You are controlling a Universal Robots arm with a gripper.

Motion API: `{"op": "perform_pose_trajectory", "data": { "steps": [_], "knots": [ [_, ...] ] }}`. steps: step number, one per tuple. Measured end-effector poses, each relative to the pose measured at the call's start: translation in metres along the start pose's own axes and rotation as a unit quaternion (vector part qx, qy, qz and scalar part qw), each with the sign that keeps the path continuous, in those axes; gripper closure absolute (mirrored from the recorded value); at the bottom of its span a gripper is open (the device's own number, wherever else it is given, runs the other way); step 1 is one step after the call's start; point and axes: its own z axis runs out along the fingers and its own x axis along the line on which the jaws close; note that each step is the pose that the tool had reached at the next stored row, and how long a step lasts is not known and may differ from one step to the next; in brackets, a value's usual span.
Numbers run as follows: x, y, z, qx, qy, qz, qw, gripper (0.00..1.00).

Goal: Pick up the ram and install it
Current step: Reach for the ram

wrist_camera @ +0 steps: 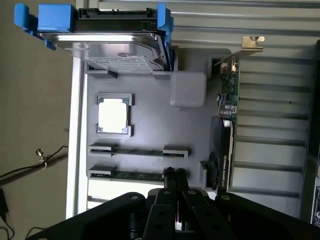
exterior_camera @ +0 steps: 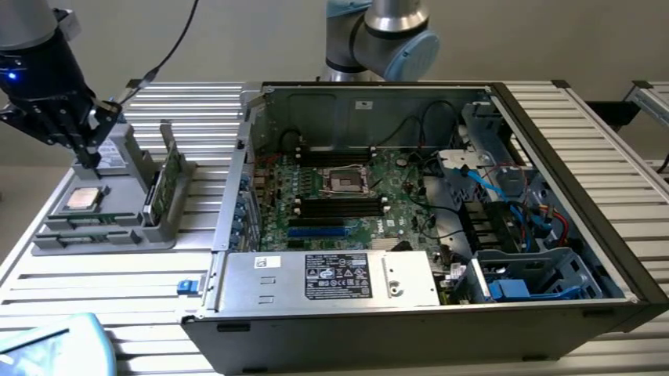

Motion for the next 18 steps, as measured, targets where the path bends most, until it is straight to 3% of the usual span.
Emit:
{"op": "perform_pose_trajectory", "data": {
  "steps": [7, 18],
  "knots": [
    [0.010, -0.0098, 0.0026, 0.0002, 0.0001, -0.002, 1.0000, 0.90],
    [0.016, -0.0306, 0.0098, 0.0006, 0.0011, -0.009, 1.0000, 0.90]
  ]
}}
